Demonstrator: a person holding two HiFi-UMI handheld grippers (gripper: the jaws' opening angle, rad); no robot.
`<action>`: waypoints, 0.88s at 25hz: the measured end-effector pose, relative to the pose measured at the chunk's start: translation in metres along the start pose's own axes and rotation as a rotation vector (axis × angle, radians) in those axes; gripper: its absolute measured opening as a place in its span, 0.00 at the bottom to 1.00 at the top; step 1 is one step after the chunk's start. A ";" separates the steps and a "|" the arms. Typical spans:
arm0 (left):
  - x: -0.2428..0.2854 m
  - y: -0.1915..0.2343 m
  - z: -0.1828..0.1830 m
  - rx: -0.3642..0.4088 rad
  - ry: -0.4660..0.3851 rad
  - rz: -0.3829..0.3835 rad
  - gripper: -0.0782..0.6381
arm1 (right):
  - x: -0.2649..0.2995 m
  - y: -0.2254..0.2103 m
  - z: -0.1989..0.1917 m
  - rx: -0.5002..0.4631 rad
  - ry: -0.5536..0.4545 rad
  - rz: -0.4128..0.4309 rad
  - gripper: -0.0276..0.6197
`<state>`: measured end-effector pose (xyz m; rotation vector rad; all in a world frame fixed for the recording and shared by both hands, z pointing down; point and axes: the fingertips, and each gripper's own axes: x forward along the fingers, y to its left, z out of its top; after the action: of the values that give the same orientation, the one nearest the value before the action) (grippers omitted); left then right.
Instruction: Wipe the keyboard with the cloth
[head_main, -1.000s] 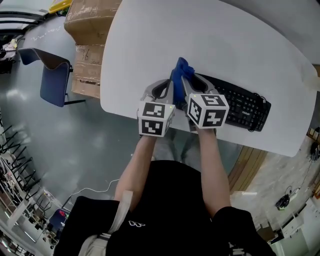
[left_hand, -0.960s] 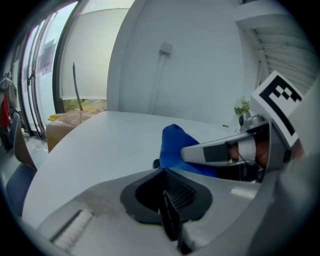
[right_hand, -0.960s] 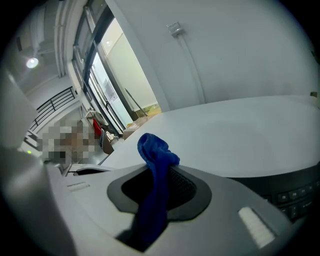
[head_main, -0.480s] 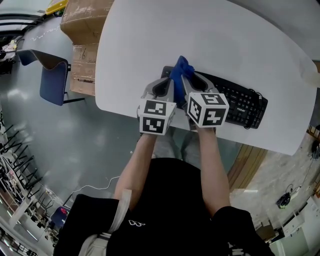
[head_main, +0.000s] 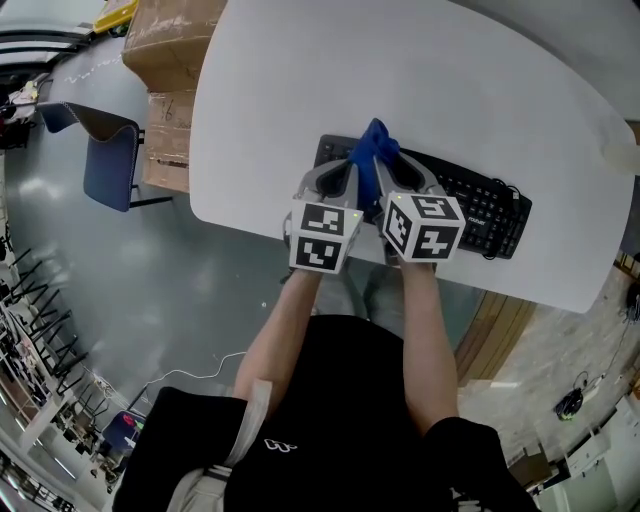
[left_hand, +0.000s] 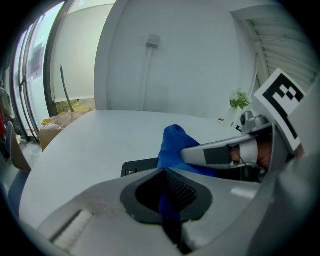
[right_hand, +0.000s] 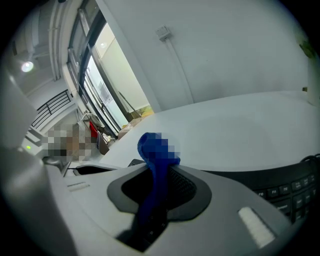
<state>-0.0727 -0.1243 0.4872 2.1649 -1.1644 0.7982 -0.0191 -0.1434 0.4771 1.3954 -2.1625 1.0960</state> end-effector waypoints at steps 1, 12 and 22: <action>0.001 -0.003 0.000 0.004 0.003 -0.002 0.11 | -0.002 -0.002 0.000 0.003 0.000 -0.003 0.18; 0.010 -0.028 0.004 0.011 0.015 -0.012 0.11 | -0.020 -0.024 -0.001 0.024 0.006 -0.025 0.18; 0.020 -0.057 0.006 0.023 0.020 -0.014 0.11 | -0.038 -0.049 -0.003 0.024 0.009 -0.039 0.18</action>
<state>-0.0133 -0.1122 0.4873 2.1764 -1.1345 0.8289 0.0407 -0.1283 0.4756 1.4340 -2.1137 1.1150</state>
